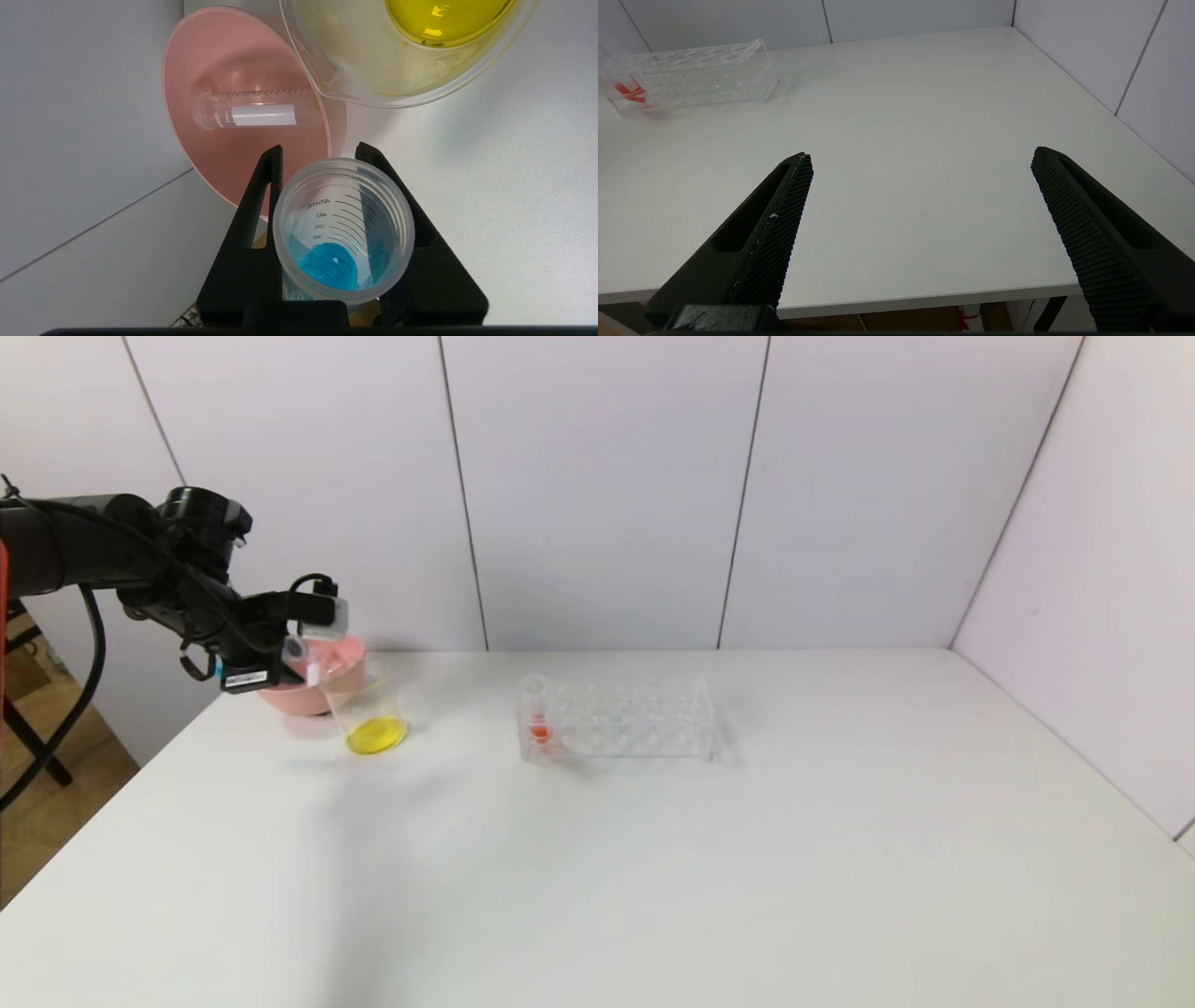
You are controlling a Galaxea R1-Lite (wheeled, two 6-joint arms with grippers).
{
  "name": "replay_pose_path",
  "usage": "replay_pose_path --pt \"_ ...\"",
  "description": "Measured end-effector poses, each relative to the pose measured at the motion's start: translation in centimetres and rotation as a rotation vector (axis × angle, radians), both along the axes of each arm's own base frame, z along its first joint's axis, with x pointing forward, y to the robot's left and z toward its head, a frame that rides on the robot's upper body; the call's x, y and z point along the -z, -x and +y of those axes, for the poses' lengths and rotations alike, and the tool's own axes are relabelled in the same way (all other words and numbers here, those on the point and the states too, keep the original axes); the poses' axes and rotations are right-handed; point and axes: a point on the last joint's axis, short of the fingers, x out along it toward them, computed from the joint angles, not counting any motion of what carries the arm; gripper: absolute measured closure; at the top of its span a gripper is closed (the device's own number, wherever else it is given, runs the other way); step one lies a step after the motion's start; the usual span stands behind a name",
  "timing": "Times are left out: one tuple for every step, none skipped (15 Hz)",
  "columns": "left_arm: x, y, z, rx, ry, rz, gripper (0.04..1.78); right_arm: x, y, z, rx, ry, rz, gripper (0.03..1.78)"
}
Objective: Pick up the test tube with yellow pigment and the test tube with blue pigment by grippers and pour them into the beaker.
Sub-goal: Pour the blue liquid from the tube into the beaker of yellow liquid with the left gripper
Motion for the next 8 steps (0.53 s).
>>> replay_pose_path --pt "0.07 -0.05 -0.09 -0.008 -0.011 0.003 1.27 0.00 0.00 0.00 0.000 0.000 0.000 0.10" --pt "0.10 -0.07 -0.16 -0.021 -0.021 0.006 1.27 0.00 0.00 0.00 0.000 0.000 0.000 0.10" --pt "0.15 -0.10 -0.21 -0.028 -0.027 0.008 1.27 0.00 0.00 0.00 0.000 0.000 0.000 0.10" --pt "0.16 -0.14 -0.35 -0.027 -0.030 0.007 1.27 0.00 0.00 0.00 0.000 0.000 0.000 0.10" --pt "0.21 -0.20 -0.43 -0.030 -0.032 0.007 1.27 0.00 0.00 0.00 0.000 0.000 0.000 0.10" --pt "0.26 -0.27 -0.59 -0.031 -0.037 0.006 1.27 0.00 0.00 0.00 0.000 0.000 0.000 0.10" --pt "0.31 -0.32 -0.68 -0.037 -0.044 0.008 1.27 0.00 0.00 0.00 0.000 0.000 0.000 0.10" --pt "0.36 -0.37 -0.75 -0.041 -0.053 0.009 1.27 0.00 0.00 0.00 0.000 0.000 0.000 0.10"
